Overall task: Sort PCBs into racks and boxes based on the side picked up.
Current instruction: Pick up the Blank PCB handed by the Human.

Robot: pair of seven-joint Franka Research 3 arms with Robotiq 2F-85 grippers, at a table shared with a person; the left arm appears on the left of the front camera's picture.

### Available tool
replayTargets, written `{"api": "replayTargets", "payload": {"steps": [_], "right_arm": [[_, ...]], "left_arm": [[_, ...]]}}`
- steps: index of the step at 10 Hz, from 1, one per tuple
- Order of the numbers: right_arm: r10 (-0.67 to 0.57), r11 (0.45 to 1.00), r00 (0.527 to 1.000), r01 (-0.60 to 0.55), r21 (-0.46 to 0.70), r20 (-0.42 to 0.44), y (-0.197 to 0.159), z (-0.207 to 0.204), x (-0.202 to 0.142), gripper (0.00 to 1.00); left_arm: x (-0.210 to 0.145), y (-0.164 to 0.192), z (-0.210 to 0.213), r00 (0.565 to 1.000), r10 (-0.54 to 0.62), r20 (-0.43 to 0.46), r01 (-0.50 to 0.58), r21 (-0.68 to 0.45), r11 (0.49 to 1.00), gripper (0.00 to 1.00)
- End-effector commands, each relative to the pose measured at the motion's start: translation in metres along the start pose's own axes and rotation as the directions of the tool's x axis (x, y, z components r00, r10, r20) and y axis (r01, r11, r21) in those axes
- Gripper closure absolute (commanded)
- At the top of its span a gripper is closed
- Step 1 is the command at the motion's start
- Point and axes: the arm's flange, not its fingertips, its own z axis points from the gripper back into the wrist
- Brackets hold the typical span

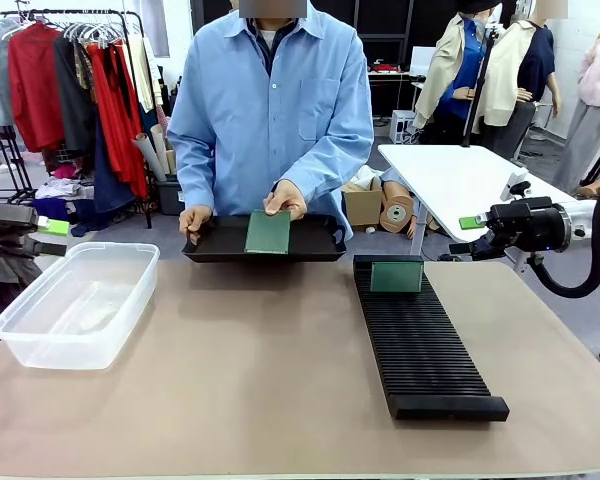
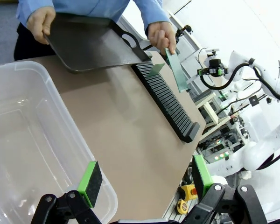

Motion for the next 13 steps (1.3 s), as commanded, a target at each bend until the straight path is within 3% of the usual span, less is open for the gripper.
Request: {"api": "replayTargets", "payload": {"steps": [1,4,8,13], "right_arm": [[0.013,1.000,1.000,-0.013,-0.006,0.002,0.001,0.001,0.001,0.00],[0.013,1.000,1.000,-0.013,-0.006,0.002,0.001,0.001,0.001,0.00],[0.013,1.000,1.000,-0.013,-0.006,0.002,0.001,0.001,0.001,0.00],[0.013,1.000,1.000,-0.013,-0.006,0.002,0.001,0.001,0.001,0.00]], "left_arm": [[0.007,0.003,-0.031,0.999,0.052,0.000,-0.052,-0.058,0.997,0.00],[0.015,0.016,-0.089,0.992,0.090,-0.086,-0.099,-0.109,0.989,0.00],[0.017,0.025,-0.165,0.987,0.112,-0.114,-0.141,-0.295,0.945,0.00],[0.041,0.025,-0.220,0.983,0.145,-0.110,-0.175,-0.361,0.916,0.00]]}}
